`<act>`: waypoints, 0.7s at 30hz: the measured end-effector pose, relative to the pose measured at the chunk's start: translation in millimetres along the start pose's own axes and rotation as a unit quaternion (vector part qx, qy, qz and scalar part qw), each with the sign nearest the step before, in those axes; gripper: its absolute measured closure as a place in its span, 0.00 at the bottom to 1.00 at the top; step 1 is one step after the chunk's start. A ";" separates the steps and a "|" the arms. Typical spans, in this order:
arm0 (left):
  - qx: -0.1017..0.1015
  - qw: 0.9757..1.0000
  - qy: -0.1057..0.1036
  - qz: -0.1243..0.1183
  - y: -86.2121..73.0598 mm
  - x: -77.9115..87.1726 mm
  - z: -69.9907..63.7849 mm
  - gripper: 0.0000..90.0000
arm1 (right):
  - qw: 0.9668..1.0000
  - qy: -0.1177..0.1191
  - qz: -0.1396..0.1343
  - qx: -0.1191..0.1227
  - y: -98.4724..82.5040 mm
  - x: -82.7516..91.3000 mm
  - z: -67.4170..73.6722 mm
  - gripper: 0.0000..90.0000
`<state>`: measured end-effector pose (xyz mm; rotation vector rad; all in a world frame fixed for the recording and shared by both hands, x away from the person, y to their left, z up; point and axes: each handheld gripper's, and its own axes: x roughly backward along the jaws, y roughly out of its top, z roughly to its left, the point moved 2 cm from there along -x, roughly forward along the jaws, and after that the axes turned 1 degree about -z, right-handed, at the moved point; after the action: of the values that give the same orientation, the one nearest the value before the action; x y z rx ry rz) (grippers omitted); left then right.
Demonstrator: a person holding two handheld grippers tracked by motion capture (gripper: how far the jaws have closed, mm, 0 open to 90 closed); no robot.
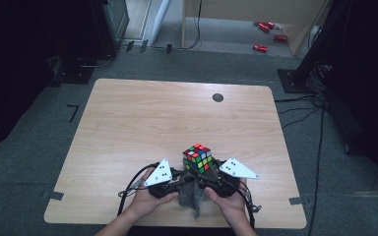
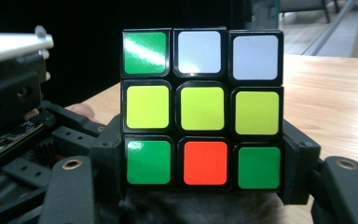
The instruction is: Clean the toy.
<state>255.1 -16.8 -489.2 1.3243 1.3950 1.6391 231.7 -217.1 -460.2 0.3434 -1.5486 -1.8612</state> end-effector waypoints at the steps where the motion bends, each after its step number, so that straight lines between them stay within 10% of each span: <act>1: -0.002 1.000 0.009 0.005 -1.1 0.9 2.8 0.89 | 1.000 -0.001 -0.003 -0.004 1.0 1.4 -1.9 0.38; 8: -0.016 0.998 0.025 0.058 -5.8 1.4 12.3 0.55 | 1.000 -0.019 -0.010 -0.009 5.6 9.7 -11.5 0.38; 17: 0.026 0.997 0.055 0.050 -4.5 28.4 45.5 0.21 | 1.000 -0.024 -0.017 -0.007 9.4 13.3 -13.0 0.38; 21: 0.006 0.997 0.069 0.025 -0.1 36.1 47.4 0.16 | 1.000 -0.020 -0.019 -0.009 10.8 13.0 -11.5 0.38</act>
<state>288.0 32.2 -481.1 1.2834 1.4626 1.7880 232.7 -234.8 -450.1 0.3310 -1.5616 -1.9199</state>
